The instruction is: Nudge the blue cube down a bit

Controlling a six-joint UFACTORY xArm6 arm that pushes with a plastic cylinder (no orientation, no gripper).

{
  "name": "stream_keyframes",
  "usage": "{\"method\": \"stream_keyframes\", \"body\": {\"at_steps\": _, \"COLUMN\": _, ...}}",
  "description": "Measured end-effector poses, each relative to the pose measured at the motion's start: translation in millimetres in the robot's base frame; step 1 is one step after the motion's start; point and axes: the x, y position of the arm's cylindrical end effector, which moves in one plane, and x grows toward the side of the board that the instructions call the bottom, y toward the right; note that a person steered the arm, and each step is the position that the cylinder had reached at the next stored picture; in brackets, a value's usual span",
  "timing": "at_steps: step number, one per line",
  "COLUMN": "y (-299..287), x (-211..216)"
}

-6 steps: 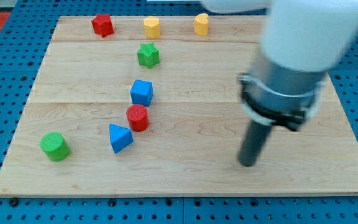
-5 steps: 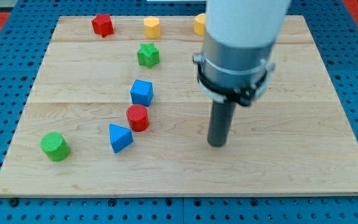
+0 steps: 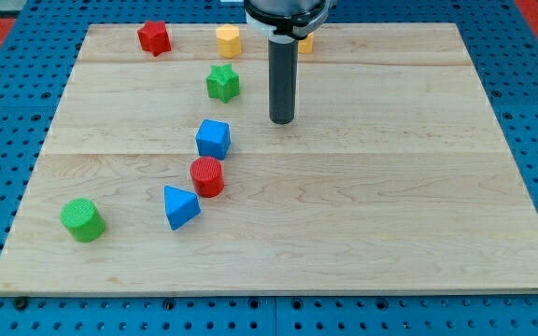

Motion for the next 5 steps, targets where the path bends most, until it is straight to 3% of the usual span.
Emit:
{"method": "stream_keyframes", "body": {"at_steps": 2, "y": -16.6, "x": 0.0}}
{"method": "stream_keyframes", "body": {"at_steps": 3, "y": -59.1, "x": 0.0}}
{"method": "stream_keyframes", "body": {"at_steps": 4, "y": -115.6, "x": 17.5}}
{"method": "stream_keyframes", "body": {"at_steps": 5, "y": -127.9, "x": 60.3}}
